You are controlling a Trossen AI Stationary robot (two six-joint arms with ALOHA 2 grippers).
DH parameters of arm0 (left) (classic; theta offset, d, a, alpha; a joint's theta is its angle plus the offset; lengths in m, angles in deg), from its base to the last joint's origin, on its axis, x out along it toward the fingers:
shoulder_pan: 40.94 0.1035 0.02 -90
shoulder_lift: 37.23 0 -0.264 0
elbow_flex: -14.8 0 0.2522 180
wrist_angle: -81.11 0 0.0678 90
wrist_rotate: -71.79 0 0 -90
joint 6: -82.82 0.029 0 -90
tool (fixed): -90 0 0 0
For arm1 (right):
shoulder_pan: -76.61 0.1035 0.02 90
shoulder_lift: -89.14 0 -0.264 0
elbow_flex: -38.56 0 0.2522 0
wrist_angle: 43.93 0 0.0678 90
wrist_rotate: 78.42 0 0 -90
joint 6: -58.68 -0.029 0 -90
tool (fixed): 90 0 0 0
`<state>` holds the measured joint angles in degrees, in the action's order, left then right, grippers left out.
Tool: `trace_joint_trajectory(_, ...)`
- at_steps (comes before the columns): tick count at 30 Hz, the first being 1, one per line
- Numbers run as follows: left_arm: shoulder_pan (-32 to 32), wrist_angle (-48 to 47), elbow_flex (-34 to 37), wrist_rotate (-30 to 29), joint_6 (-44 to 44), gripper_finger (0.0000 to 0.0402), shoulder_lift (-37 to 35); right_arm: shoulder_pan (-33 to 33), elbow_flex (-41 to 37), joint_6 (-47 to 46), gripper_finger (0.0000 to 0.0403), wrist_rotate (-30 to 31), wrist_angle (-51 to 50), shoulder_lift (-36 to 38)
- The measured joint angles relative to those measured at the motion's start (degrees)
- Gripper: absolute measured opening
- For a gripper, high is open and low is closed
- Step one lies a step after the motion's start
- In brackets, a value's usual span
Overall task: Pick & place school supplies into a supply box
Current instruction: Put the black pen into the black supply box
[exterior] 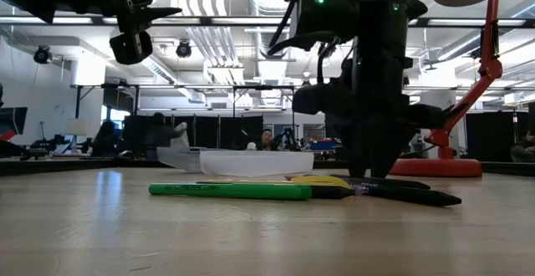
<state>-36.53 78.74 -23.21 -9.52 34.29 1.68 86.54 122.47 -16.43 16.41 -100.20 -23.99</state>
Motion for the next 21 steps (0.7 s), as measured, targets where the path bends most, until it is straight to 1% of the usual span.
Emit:
trace_joint_trajectory(3,0.0,0.01,0.0,-0.05,-0.01,0.0105,0.0,0.0,0.58,1.79,0.0105,1.13,-1.05,-0.53)
trace_joint_trajectory(8,0.0,0.01,0.0,-0.05,-0.03,0.0105,0.0,-0.54,0.92,5.37,0.0026,2.93,-2.03,-0.35)
trace_joint_trajectory(13,0.0,0.01,0.0,-0.05,-0.03,0.0105,0.0,-2.3,0.6,3.99,0.0021,3.16,0.64,0.77)
trace_joint_trajectory(14,0.0,0.01,0.0,-0.05,-0.03,0.0105,0.0,-2.71,0.55,2.51,0.0021,4.38,2.35,1.3)
trace_joint_trajectory(16,0.0,0.01,0.0,-0.05,-0.04,0.0105,0.0,-3.56,0.54,-1.59,0.002,9.24,5.47,2.38)
trace_joint_trajectory(18,0.0,0.01,0.0,-0.05,-0.03,0.0105,0.0,-4.46,0.18,-6.08,0.0019,13.7,6.63,4.99)
trace_joint_trajectory(21,0.0,0.01,0.0,-0.44,-0.05,0.0105,0.02,-6.03,-0.02,-12.25,0.0019,17.9,11.8,8.4)
